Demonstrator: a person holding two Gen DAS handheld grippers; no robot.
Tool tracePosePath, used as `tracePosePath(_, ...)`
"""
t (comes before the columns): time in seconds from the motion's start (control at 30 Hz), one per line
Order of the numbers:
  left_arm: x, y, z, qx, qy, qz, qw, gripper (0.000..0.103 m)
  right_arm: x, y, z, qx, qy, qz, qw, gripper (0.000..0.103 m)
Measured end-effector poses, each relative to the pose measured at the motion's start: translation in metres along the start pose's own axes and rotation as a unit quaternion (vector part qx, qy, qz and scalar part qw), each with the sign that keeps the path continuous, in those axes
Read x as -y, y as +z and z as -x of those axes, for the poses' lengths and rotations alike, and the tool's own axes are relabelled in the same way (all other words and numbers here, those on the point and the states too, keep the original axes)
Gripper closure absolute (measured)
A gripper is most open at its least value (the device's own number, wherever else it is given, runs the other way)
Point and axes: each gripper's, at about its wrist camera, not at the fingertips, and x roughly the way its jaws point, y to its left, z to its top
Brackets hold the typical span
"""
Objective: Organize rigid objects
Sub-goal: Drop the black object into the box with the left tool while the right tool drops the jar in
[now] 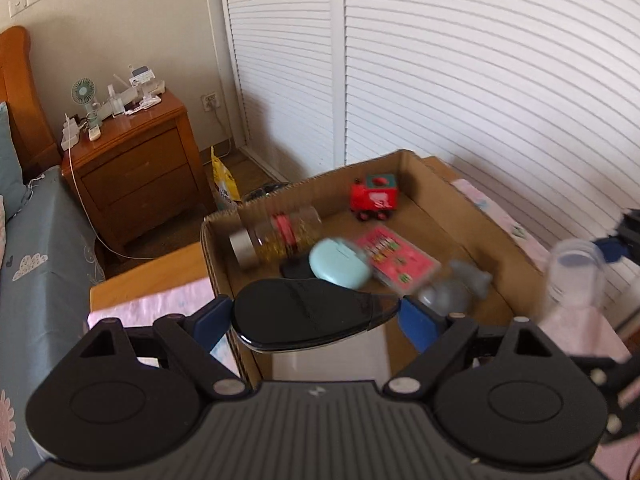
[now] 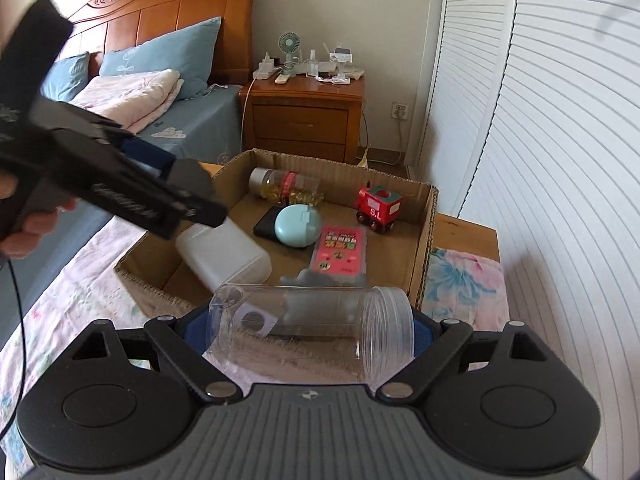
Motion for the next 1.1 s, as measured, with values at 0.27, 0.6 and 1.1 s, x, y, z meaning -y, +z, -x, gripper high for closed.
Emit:
tracePosePath(0.27, -0.012, 0.011, -0.04, -0.01, -0.008, 0.026, 0.9996, 0.014, 0.017, 0.016, -0.027, -0.016, -0.005, -0.024, 1.0, 0.01)
tracePosePath(0.6, -0.026, 0.002, -0.032, 0.022, 0.009, 0.044, 0.9988, 0.005, 0.023, 0.034, -0.048, -0.026, -0.015, -0.024, 0.999, 0.01)
tracePosePath(1.1, -0.031, -0.057, 0.029, 0.101, 0.006, 0.064, 0.9928, 0.001, 0.027, 0.083, -0.1, -0.056, -0.034, -0.055, 0.996, 0.01)
